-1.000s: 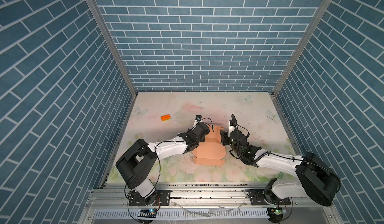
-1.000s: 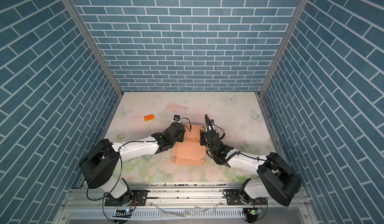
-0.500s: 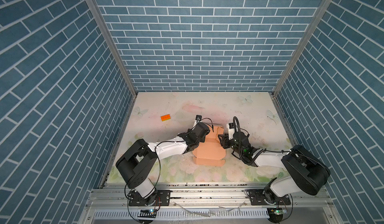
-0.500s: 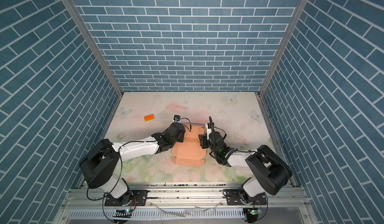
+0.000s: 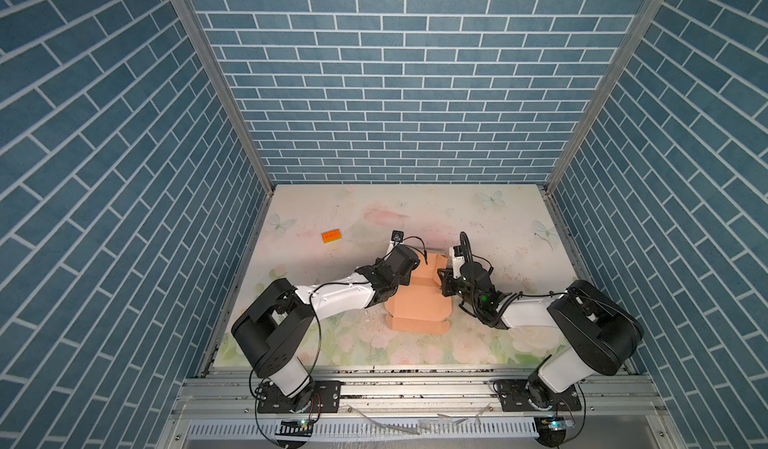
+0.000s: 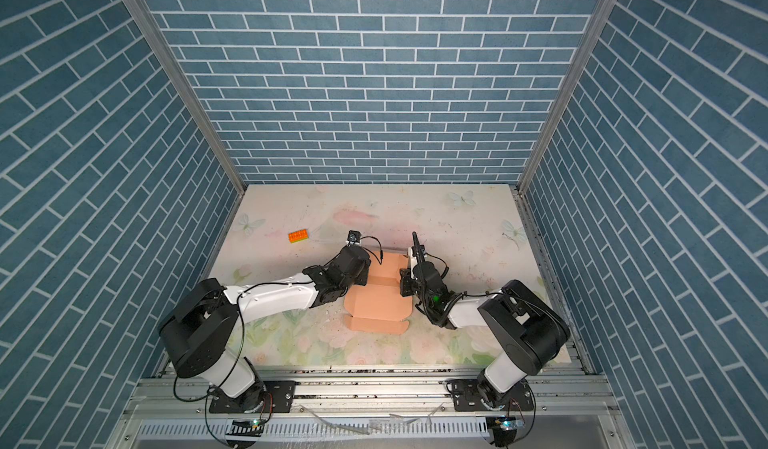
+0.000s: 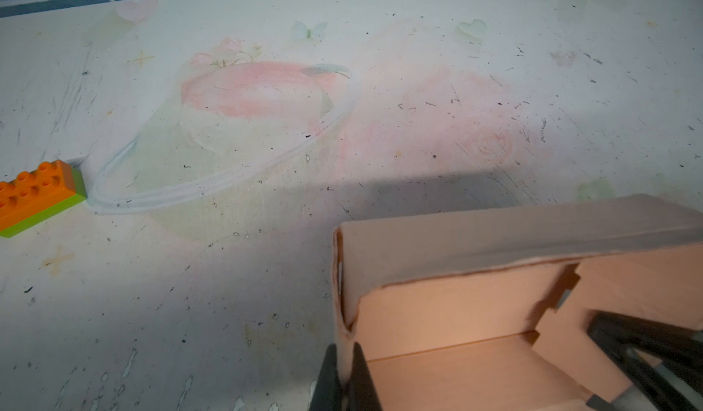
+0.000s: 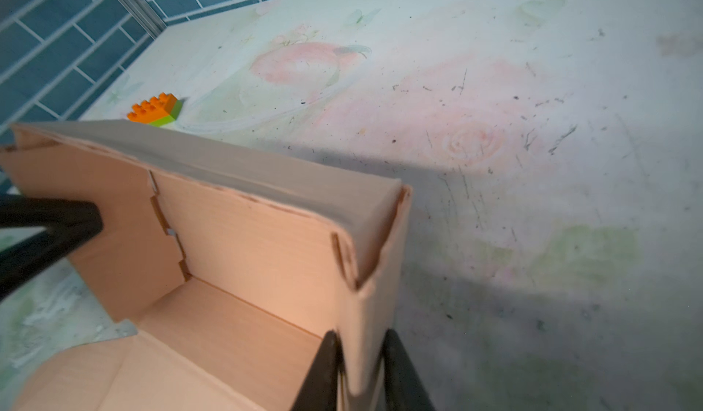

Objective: Fold the paper box

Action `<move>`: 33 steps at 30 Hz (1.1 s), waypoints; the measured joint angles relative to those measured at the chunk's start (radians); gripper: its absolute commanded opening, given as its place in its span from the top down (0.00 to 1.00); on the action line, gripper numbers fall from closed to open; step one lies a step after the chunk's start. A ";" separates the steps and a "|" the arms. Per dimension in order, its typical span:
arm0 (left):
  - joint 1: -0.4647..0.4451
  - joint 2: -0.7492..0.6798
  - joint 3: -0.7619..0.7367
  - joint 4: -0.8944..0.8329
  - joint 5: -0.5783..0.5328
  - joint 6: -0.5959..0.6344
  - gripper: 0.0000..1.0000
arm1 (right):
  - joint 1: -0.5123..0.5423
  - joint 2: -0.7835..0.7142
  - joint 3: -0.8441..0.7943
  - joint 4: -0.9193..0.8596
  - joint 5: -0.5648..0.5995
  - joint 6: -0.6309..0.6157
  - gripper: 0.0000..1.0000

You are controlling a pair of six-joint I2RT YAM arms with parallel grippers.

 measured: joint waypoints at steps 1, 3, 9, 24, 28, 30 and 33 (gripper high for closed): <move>0.000 0.000 0.000 -0.001 0.000 0.000 1.00 | 0.000 0.000 0.004 -0.013 0.011 0.002 0.92; 0.000 0.000 0.000 -0.003 0.004 -0.002 1.00 | 0.002 0.000 0.022 -0.045 0.038 0.002 0.93; 0.000 -0.002 0.000 -0.005 0.016 -0.015 1.00 | 0.033 -0.001 0.063 -0.133 0.122 0.002 1.00; 0.001 -0.002 0.032 -0.047 0.032 -0.041 1.00 | 0.176 0.075 0.348 -0.589 0.508 0.060 1.00; 0.000 -0.002 0.032 -0.057 0.049 -0.045 1.00 | 0.194 0.127 0.375 -0.626 0.569 0.106 1.00; 0.001 -0.002 0.033 -0.065 0.056 -0.045 1.00 | 0.200 0.145 0.377 -0.621 0.583 0.123 1.00; 0.001 -0.002 0.034 -0.076 0.060 -0.049 1.00 | 0.203 0.159 0.378 -0.602 0.591 0.130 1.00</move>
